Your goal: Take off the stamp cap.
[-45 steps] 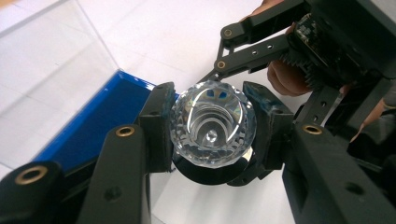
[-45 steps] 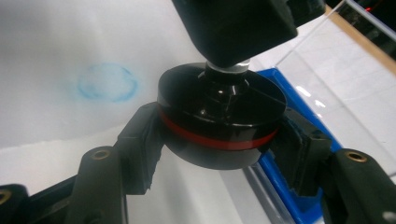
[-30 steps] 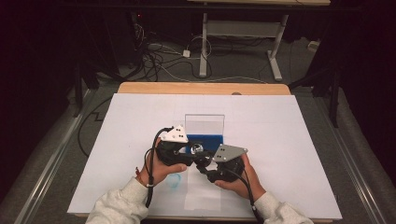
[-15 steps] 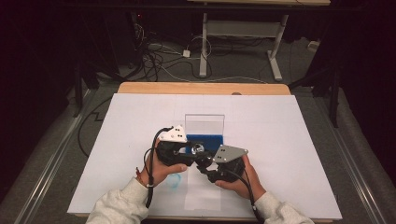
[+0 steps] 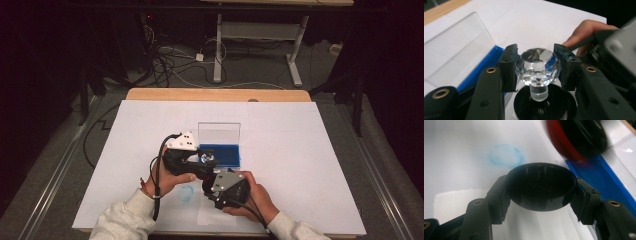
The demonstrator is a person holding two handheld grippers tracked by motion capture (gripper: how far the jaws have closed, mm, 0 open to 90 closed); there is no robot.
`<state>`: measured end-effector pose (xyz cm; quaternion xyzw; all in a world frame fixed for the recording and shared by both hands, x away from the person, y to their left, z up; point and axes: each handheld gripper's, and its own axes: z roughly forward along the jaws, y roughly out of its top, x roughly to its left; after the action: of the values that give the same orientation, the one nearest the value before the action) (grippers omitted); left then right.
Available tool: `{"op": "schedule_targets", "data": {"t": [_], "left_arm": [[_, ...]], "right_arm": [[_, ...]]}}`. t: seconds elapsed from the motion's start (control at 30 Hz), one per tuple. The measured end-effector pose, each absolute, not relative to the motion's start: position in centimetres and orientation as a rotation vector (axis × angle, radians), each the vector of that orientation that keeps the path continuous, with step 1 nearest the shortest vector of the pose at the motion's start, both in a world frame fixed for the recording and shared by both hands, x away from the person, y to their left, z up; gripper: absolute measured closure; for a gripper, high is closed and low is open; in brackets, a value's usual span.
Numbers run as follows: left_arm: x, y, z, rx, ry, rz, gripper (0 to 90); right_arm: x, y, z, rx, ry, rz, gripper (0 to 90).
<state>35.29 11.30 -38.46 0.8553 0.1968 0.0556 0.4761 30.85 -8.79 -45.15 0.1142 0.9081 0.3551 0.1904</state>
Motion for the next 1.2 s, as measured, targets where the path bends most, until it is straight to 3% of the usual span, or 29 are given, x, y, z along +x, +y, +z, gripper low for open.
{"op": "schedule_targets", "data": {"t": [0.53, 1.2], "left_arm": [[35.4, 11.8, -38.7, 2.131, 0.490, 0.188, 55.1], [35.5, 13.6, -38.0, 2.075, 0.510, 0.257, 55.1]], "right_arm": [[31.8, -14.0, -43.5, 0.513, 2.434, 1.036, 39.1], [29.2, -22.4, -42.1, 0.721, 2.234, 1.116, 39.0]]}}
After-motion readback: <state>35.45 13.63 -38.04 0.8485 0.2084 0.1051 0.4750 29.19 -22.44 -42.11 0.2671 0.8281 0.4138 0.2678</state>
